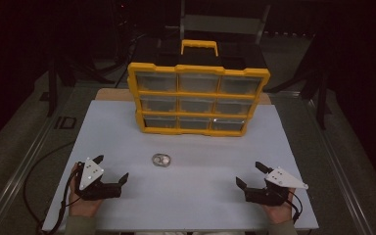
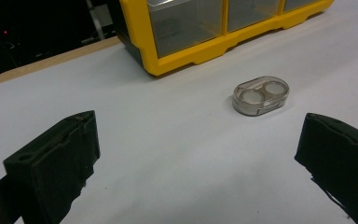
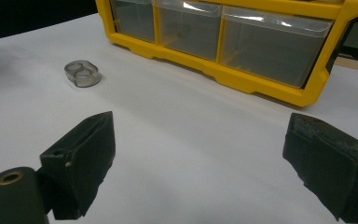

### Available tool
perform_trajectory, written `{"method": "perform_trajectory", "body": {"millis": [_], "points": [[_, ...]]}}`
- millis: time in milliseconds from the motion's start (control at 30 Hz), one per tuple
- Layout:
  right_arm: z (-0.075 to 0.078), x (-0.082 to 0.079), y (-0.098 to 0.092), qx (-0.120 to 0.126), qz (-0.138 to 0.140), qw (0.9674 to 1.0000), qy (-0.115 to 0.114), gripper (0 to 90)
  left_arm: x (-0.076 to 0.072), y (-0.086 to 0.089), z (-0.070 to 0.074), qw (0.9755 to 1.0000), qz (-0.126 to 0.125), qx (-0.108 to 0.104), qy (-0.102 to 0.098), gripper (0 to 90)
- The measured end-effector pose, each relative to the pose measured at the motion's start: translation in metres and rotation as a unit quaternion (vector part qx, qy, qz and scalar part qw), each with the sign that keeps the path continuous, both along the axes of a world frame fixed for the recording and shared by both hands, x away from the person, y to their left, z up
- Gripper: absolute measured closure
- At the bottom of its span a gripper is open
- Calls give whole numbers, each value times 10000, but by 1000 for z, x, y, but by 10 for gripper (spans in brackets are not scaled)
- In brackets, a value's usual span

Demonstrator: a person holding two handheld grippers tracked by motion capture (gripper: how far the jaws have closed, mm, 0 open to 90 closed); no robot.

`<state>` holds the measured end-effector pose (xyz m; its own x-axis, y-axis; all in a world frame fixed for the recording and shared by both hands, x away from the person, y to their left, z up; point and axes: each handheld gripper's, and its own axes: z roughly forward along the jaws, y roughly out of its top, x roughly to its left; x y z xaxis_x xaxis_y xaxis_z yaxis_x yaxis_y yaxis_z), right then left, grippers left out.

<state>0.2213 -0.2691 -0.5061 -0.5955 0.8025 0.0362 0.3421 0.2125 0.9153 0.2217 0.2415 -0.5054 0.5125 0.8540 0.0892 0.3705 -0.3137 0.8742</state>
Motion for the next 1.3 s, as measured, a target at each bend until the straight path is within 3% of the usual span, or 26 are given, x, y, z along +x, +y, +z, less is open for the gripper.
{"method": "perform_trajectory", "body": {"millis": [333,667,900,1033,1300], "points": [[-1,0,1,5,-3,10000,-30,96,0,-1,0,10000,19,2,-12,3],[-1,0,0,35,-8,10000,-46,96,2,-10,3,9998,-79,198,42,3],[-1,0,0,57,-8,10000,-49,96,2,-13,6,9997,-99,212,4,3],[-1,-1,0,54,-30,10000,-55,96,3,-16,12,9991,-148,395,-3,3],[-1,-1,0,53,-37,10000,-50,96,8,-16,24,9984,-207,532,-60,3]]}}
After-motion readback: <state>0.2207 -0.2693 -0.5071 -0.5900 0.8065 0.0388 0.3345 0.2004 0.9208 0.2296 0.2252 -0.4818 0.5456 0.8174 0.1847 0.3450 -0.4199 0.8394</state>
